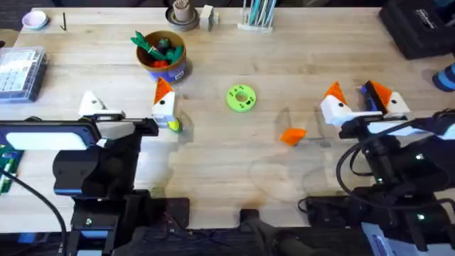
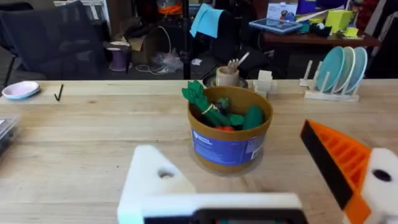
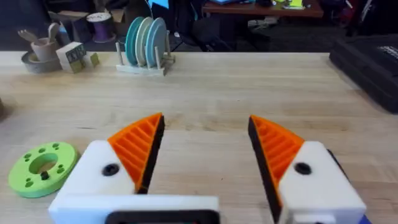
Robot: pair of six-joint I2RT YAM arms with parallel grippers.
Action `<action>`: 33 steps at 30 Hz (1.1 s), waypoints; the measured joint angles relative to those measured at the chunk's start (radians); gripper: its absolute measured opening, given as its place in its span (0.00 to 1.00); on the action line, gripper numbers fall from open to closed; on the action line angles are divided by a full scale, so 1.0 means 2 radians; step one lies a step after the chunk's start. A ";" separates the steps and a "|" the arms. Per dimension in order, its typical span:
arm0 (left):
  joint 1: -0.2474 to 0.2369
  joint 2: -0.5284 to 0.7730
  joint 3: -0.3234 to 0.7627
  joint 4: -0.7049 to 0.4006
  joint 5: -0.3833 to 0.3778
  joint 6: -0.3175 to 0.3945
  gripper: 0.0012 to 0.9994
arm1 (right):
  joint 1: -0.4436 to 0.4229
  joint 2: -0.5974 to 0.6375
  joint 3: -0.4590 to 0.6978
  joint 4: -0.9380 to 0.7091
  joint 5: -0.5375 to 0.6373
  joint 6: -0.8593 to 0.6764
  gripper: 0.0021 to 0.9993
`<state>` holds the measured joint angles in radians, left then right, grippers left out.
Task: Pick up the gripper from the table and insert it into the empty holder that is missing its gripper. Then pick up a screw, insert it into the mounting hole, and use the screwdriver to tighten it. Finally, clean up the table by picking up the vegetable and placing it into the bucket.
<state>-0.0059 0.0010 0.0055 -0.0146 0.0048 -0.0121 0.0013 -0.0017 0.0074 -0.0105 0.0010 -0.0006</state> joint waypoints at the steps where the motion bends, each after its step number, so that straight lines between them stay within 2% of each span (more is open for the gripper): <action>1: 0.000 0.000 0.000 0.000 0.000 -0.001 0.99 | 0.000 0.000 0.000 0.000 0.000 0.000 0.86; 7: 0.000 0.000 0.009 -0.004 -0.010 -0.013 0.99 | 0.000 0.000 0.014 -0.026 -0.001 0.000 0.87; 11: 0.000 0.001 0.053 -0.030 -0.039 -0.045 0.99 | 0.000 0.017 0.067 -0.101 -0.001 0.000 0.87; 16: 0.000 0.035 0.155 -0.117 -0.058 -0.079 0.99 | 0.000 0.077 0.172 -0.184 -0.001 0.000 0.87; 25: -0.001 0.174 0.354 -0.298 -0.065 -0.094 1.00 | 0.000 0.240 0.348 -0.300 -0.012 0.000 0.87; 30: -0.001 0.244 0.434 -0.396 -0.063 -0.094 0.99 | 0.000 0.321 0.407 -0.355 -0.027 0.000 0.87; 33: -0.001 0.270 0.449 -0.407 -0.042 -0.095 0.99 | 0.000 0.351 0.419 -0.359 -0.031 0.000 0.87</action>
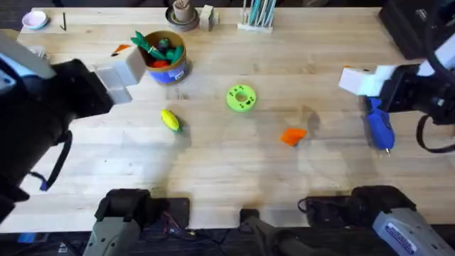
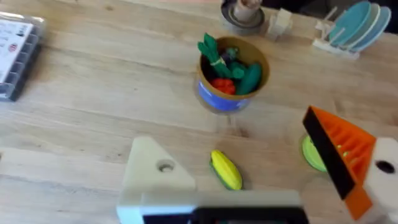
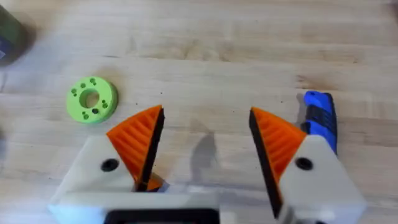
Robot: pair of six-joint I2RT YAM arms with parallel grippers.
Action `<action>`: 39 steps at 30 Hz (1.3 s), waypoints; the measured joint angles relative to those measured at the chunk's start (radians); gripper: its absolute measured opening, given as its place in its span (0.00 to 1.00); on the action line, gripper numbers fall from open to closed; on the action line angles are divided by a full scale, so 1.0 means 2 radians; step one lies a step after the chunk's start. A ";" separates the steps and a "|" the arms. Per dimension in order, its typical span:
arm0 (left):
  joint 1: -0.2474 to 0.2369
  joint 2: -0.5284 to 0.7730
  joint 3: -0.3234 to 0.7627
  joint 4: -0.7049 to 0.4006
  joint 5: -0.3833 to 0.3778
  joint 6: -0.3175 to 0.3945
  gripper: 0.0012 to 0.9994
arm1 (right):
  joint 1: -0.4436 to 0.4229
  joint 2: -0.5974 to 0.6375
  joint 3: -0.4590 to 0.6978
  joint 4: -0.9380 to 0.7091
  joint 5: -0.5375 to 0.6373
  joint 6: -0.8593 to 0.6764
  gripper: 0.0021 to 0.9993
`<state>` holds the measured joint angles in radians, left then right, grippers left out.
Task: Pick up the gripper from the table and insert it into the empty holder that is missing its gripper. Then pick up a screw, insert it into the mounting hole, and use the screwdriver to tighten it. Finally, clean up the table by picking up the vegetable and placing it into the bucket.
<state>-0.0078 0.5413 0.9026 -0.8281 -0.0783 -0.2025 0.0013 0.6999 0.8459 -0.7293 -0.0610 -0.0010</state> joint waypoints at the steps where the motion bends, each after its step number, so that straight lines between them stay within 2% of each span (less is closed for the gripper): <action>1: 0.000 0.006 0.000 -0.001 0.012 0.000 0.99 | 0.000 0.006 0.001 -0.001 -0.001 0.000 0.87; 5: 0.000 0.021 0.000 -0.005 0.052 -0.001 0.99 | 0.000 0.014 0.001 -0.004 -0.004 0.000 0.87; 10: 0.000 0.039 0.000 -0.030 0.071 -0.006 0.99 | 0.000 0.014 0.001 -0.004 -0.004 0.000 0.87; 13: 0.000 0.066 0.000 -0.054 0.076 -0.036 0.99 | 0.000 0.014 0.001 -0.004 -0.004 0.000 0.87; 16: 0.000 0.102 -0.001 -0.053 0.081 -0.080 0.99 | 0.000 0.014 0.001 -0.004 -0.004 -0.001 0.87; 19: -0.002 0.129 -0.016 -0.032 0.082 -0.106 0.99 | 0.000 0.014 0.001 -0.004 -0.004 -0.010 0.87; 23: -0.014 0.147 -0.066 0.002 0.083 -0.130 0.99 | 0.000 0.014 0.001 -0.004 -0.004 -0.024 0.87; 27: -0.025 0.161 -0.120 0.054 0.084 -0.161 0.99 | 0.000 0.014 0.001 -0.004 -0.004 -0.030 0.87; 32: -0.027 0.181 -0.165 0.127 0.084 -0.186 1.00 | 0.000 0.014 0.001 -0.004 -0.004 -0.030 0.87; 34: -0.027 0.191 -0.175 0.138 0.084 -0.195 0.91 | 0.000 0.014 0.001 -0.004 -0.004 -0.030 0.87; 35: -0.027 0.196 -0.178 0.140 0.086 -0.199 0.83 | 0.000 0.014 0.001 -0.004 -0.004 -0.030 0.86; 37: -0.027 0.204 -0.180 0.142 0.086 -0.204 0.57 | 0.000 0.014 0.001 -0.004 -0.004 -0.030 0.87; 39: -0.027 0.208 -0.180 0.144 0.086 -0.206 0.26 | 0.000 0.014 0.001 -0.004 -0.004 -0.030 0.87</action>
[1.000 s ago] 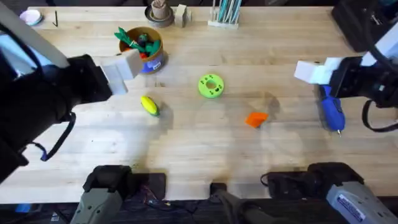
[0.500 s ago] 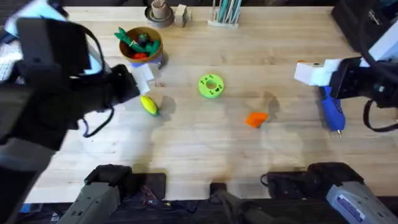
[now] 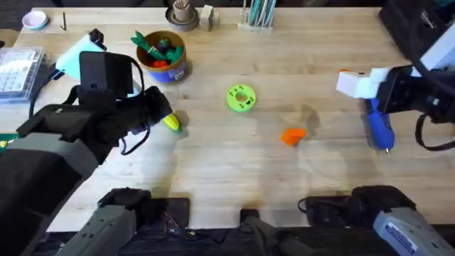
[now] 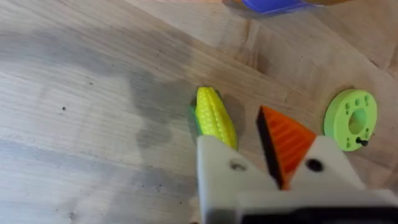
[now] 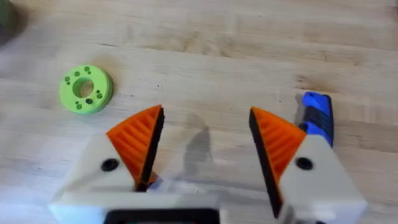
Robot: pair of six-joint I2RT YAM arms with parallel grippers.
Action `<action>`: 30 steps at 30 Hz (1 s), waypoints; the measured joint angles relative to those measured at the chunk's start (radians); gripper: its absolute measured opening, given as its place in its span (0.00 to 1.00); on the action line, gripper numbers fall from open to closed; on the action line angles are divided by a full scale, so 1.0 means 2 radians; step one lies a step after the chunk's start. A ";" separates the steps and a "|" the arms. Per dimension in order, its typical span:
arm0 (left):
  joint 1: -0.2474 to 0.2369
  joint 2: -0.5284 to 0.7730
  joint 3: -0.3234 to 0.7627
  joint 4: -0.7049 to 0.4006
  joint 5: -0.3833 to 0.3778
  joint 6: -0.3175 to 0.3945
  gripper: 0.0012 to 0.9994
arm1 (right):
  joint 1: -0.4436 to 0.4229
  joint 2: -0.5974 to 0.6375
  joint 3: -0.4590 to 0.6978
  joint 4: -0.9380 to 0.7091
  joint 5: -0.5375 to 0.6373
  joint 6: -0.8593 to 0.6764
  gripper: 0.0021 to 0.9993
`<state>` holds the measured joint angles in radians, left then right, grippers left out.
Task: Pick up the gripper from the table and insert it into the empty holder that is missing its gripper. Then pick up a screw, insert it into the mounting hole, and use the screwdriver to tighten it. Finally, clean up the table by picking up the vegetable and placing it into the bucket.
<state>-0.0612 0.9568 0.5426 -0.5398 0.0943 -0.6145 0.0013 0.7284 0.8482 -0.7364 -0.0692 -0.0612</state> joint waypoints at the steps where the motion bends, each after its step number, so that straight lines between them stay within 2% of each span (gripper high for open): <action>1: 0.000 0.000 0.000 0.001 0.000 0.000 0.09 | 0.000 0.000 0.000 0.000 0.000 0.000 0.87; 2: 0.000 0.000 0.000 0.001 0.000 0.000 0.03 | 0.000 0.000 0.000 0.000 0.000 0.000 0.87; 3: 0.000 0.000 0.000 0.001 0.000 0.000 0.01 | 0.000 0.000 0.000 0.000 0.000 0.000 0.86; 9: 0.000 -0.012 0.000 0.003 0.010 0.001 0.01 | 0.000 0.000 0.000 0.000 0.000 -0.002 0.87; 10: 0.000 -0.019 0.000 0.003 0.013 0.005 0.08 | 0.000 0.000 0.000 0.000 0.000 -0.002 0.87; 15: 0.000 -0.071 0.013 0.002 0.030 0.023 0.87 | 0.000 0.000 0.000 0.000 0.000 -0.002 0.87; 16: 0.000 -0.083 0.020 0.002 0.033 0.026 0.96 | 0.000 0.000 0.000 0.000 0.000 -0.002 0.87; 17: 0.000 -0.096 0.028 0.003 0.034 0.032 0.99 | 0.000 0.000 0.000 0.000 0.000 -0.002 0.87; 21: 0.000 -0.149 0.065 0.006 0.036 0.050 0.99 | 0.000 0.000 0.000 0.000 0.000 -0.003 0.87; 26: 0.000 -0.208 0.089 0.040 0.039 0.059 0.98 | 0.000 0.000 0.000 0.000 0.000 -0.003 0.87; 28: 0.000 -0.227 0.089 0.053 0.041 0.061 0.79 | 0.000 0.000 0.000 0.000 0.000 -0.003 0.87; 30: 0.000 -0.241 0.089 0.063 0.043 0.063 0.50 | 0.000 0.000 0.000 0.000 0.000 -0.003 0.87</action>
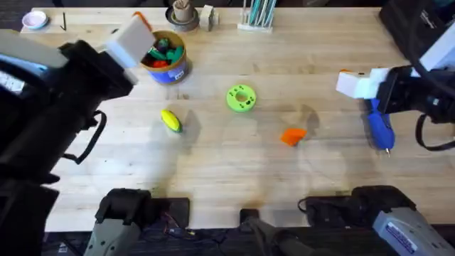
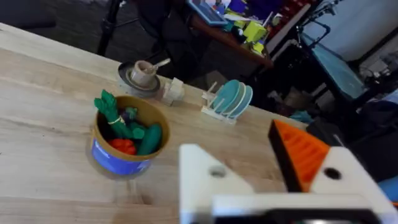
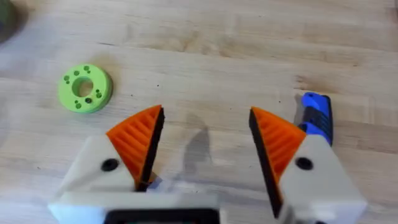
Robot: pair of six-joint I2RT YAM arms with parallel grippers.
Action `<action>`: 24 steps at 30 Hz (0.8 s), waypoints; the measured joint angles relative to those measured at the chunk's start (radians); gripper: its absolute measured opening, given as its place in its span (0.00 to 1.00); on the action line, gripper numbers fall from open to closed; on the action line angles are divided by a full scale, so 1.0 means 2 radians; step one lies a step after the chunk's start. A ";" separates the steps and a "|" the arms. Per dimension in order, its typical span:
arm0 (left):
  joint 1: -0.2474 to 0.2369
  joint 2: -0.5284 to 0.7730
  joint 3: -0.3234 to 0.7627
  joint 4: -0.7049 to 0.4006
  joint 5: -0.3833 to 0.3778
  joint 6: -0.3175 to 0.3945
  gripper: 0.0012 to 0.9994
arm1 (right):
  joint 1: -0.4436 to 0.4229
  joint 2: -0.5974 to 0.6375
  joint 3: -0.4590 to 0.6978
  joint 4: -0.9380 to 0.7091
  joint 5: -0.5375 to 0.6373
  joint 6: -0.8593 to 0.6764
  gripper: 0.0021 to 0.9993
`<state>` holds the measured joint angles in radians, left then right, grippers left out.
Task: Pick up the gripper from the table and insert it into the empty holder that is missing its gripper. Then pick up a screw, insert it into the mounting hole, and use the screwdriver to tighten it. Finally, clean up the table by picking up the vegetable and placing it into the bucket.
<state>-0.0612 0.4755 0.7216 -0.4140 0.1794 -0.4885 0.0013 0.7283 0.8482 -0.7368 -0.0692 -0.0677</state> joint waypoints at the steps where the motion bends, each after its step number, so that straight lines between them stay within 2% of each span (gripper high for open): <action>1: 0.000 -0.006 0.000 0.004 0.001 0.001 0.35 | 0.000 0.000 0.000 0.000 0.000 0.000 0.87; 3: 0.000 -0.014 0.000 0.010 0.001 0.002 0.05 | 0.000 0.000 0.000 0.000 0.000 0.000 0.87; 4: 0.000 -0.017 0.000 0.012 0.002 0.003 0.02 | 0.000 0.000 0.000 0.000 0.000 0.000 0.87; 5: 0.000 -0.019 0.000 0.015 0.002 0.004 0.02 | 0.000 0.000 0.000 0.000 0.000 0.000 0.87; 6: 0.000 -0.020 0.000 0.016 0.002 0.006 0.12 | 0.000 0.000 0.000 0.000 0.000 0.000 0.87; 11: 0.000 -0.020 0.000 0.017 0.003 0.005 0.91 | 0.000 0.000 0.000 -0.001 0.000 0.000 0.87; 12: 0.000 -0.020 0.000 0.017 0.003 0.005 0.97 | 0.000 0.000 0.000 -0.001 0.000 0.000 0.87; 19: 0.000 -0.020 0.000 0.015 0.004 0.005 0.99 | 0.000 0.000 0.000 -0.001 0.000 0.000 0.87; 24: 0.000 -0.020 0.000 -0.023 0.004 0.005 1.00 | 0.000 0.000 0.000 -0.001 0.000 0.000 0.87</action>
<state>-0.0612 0.4358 0.7216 -0.4607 0.1875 -0.4785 0.0013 0.7280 0.8482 -0.7383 -0.0692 -0.0681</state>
